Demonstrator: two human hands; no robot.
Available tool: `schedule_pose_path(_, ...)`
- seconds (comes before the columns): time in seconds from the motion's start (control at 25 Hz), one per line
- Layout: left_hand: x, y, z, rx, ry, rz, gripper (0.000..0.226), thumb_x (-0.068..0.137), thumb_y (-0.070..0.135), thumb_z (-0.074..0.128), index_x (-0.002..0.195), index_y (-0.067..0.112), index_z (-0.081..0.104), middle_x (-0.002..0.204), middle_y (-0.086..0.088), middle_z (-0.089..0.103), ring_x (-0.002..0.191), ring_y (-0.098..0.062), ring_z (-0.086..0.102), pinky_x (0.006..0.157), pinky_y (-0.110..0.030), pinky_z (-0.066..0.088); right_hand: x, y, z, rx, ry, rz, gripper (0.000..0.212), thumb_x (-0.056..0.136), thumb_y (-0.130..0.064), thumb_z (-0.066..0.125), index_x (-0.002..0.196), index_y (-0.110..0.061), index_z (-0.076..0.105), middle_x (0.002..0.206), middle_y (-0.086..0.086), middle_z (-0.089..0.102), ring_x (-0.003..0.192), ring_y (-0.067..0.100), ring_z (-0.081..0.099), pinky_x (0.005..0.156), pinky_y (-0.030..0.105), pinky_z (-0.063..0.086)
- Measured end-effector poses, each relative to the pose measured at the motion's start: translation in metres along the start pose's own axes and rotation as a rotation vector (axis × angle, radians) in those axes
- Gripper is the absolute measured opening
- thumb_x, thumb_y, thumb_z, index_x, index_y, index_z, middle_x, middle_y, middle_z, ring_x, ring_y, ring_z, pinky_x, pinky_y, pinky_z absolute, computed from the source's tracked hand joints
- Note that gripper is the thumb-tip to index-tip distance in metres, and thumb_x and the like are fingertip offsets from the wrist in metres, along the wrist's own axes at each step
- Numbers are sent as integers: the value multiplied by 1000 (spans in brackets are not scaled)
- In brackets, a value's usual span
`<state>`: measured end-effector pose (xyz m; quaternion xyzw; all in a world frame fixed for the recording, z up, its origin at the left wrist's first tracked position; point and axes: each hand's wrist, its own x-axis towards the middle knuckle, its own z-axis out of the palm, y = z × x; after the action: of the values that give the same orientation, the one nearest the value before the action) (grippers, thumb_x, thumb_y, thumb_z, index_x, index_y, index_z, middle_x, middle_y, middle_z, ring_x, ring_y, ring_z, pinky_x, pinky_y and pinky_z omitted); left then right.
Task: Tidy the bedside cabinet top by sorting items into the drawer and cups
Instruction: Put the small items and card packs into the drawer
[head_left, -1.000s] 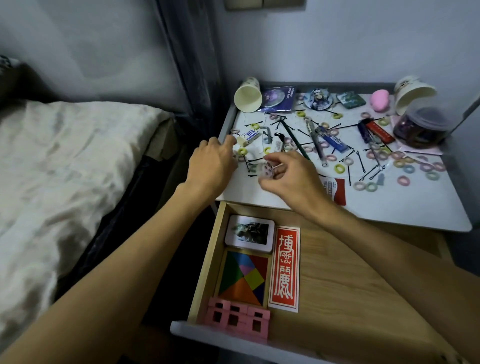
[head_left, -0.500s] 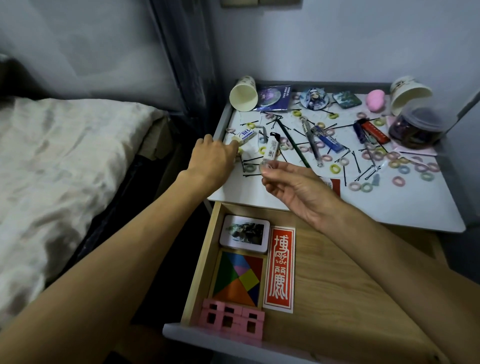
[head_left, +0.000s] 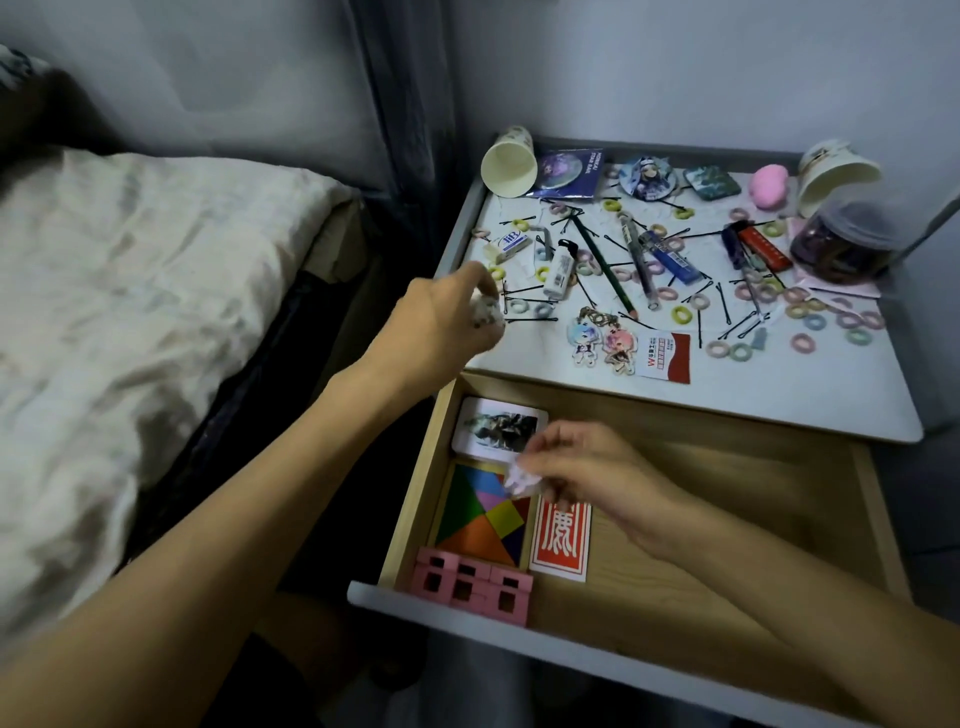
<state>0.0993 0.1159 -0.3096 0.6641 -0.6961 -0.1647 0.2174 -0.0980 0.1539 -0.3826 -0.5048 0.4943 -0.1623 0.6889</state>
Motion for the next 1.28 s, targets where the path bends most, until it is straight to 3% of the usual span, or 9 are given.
schedule_pose_path(0.08, -19, -5, 0, -56, -64, -59, 27, 86, 28, 71, 110, 19, 61, 99, -3, 65, 78, -13, 62, 60, -9, 47, -2, 23, 17, -24, -96, 83, 21, 91, -4, 62, 111, -4, 59, 92, 15, 69, 60, 13, 63, 58, 23, 54)
schedule_pose_path(0.2, -32, -14, 5, -136, -132, -141, 25, 88, 32, 69, 110, 24, 60, 100, -2, 66, 78, -10, 68, 71, -26, 59, 7, 50, 40, -270, -168, 31, 19, 90, -9, 64, 107, -14, 61, 96, 4, 69, 76, 10, 69, 73, 26, 58)
schedule_pose_path(0.32, -34, -21, 10, -151, -123, -145, 25, 90, 31, 68, 114, 25, 62, 100, -1, 67, 79, -8, 68, 74, -25, 58, 18, 56, 60, -430, -189, -114, 14, 84, -23, 73, 97, -19, 68, 95, -3, 72, 87, 4, 68, 84, 27, 56)
schedule_pose_path(0.6, -23, -22, 11, -128, -105, -101, 25, 89, 27, 69, 113, 23, 65, 102, 2, 64, 85, -9, 66, 75, -23, 57, 31, 62, 82, -588, -181, -266, 15, 86, -28, 72, 96, -17, 73, 93, -7, 73, 86, -1, 65, 77, 12, 49)
schedule_pose_path(0.76, -22, -22, 11, -105, -105, -90, 25, 90, 28, 69, 114, 24, 65, 100, 5, 61, 80, -7, 64, 67, -12, 50, 29, 70, 86, -646, -131, -289, 14, 86, -25, 72, 99, -23, 67, 90, -11, 65, 83, 0, 60, 72, 13, 47)
schedule_pose_path(0.96, -22, -21, 12, -96, -117, -85, 24, 89, 29, 69, 112, 24, 65, 96, 7, 59, 73, 2, 57, 54, -2, 42, 29, 71, 87, -693, -97, -306, 31, 86, -25, 71, 115, -23, 59, 93, -11, 58, 84, 1, 55, 68, 8, 39)
schedule_pose_path(1.12, -22, -19, 12, -87, -120, -84, 26, 89, 29, 69, 114, 24, 64, 97, 6, 58, 74, -2, 57, 54, -6, 42, 26, 67, 86, -710, -118, -349, 18, 88, -29, 69, 104, -21, 68, 86, -15, 58, 72, -6, 53, 66, 8, 41)
schedule_pose_path(1.28, -22, -19, 14, -67, -143, -83, 27, 89, 29, 69, 116, 23, 63, 100, 5, 56, 84, -8, 57, 58, -8, 40, 25, 63, 84, -730, -118, -338, 21, 89, -32, 68, 106, -21, 71, 81, -18, 57, 66, -14, 53, 59, 5, 39)
